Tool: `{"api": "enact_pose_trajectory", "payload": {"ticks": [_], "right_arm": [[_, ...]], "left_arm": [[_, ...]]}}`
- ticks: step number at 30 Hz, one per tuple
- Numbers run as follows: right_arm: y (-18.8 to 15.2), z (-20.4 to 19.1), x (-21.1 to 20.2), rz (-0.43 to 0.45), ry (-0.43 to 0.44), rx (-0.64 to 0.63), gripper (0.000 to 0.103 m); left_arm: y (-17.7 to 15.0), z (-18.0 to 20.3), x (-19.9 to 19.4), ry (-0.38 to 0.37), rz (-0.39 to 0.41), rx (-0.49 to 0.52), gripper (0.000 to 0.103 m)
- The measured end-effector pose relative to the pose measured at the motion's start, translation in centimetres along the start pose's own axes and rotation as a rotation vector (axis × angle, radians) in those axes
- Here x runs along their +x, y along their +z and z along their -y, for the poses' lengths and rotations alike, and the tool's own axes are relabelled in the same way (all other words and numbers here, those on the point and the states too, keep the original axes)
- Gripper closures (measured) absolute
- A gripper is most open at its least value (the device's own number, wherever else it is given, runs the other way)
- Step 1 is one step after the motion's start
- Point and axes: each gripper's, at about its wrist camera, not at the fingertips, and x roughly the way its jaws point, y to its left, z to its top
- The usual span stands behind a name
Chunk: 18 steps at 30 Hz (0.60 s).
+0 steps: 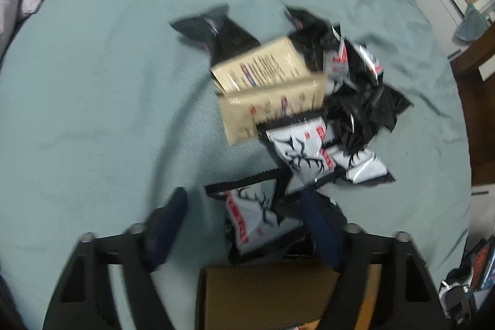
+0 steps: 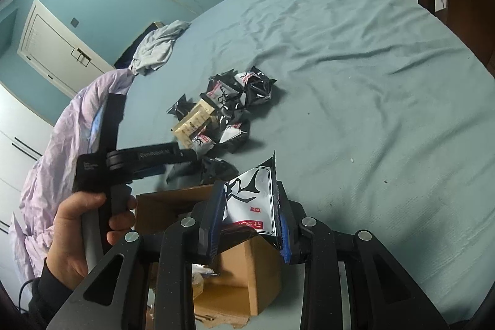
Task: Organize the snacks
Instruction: 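Grasp a white deer packet with the left gripper while the right gripper holds its packet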
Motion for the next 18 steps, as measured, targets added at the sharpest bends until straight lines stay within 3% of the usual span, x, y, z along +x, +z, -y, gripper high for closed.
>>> {"api": "enact_pose_trajectory", "payload": {"ticks": [1,3,5,10,18], "right_arm": [[0.0,-0.1,0.1,0.000,-0.004,0.000,0.075],[-0.1,-0.2,0.3,0.004,-0.019,-0.007,0.075],[-0.1,-0.3,0.4,0.011,-0.036,-0.013,0.075],[-0.3,-0.3,0.5,0.034,-0.064,-0.015,0.075],[-0.6,-0.9,-0.1,0.076,-0.102,-0.044,0.075]], "left_arm": [[-0.2,0.1,0.7,-0.014,-0.024,0.002,0.058],[-0.6,0.0,1.5,-0.027,-0.047,-0.008,0.064],[-0.8,-0.1,1.3,-0.012,-0.021,-0.004,0.073],[-1.1,-1.1,-0.2,-0.055,0.037,-0.038,0.078],[-2.9,-1.9,-6.6,-0.021,0.206,-0.017,0.078]]}}
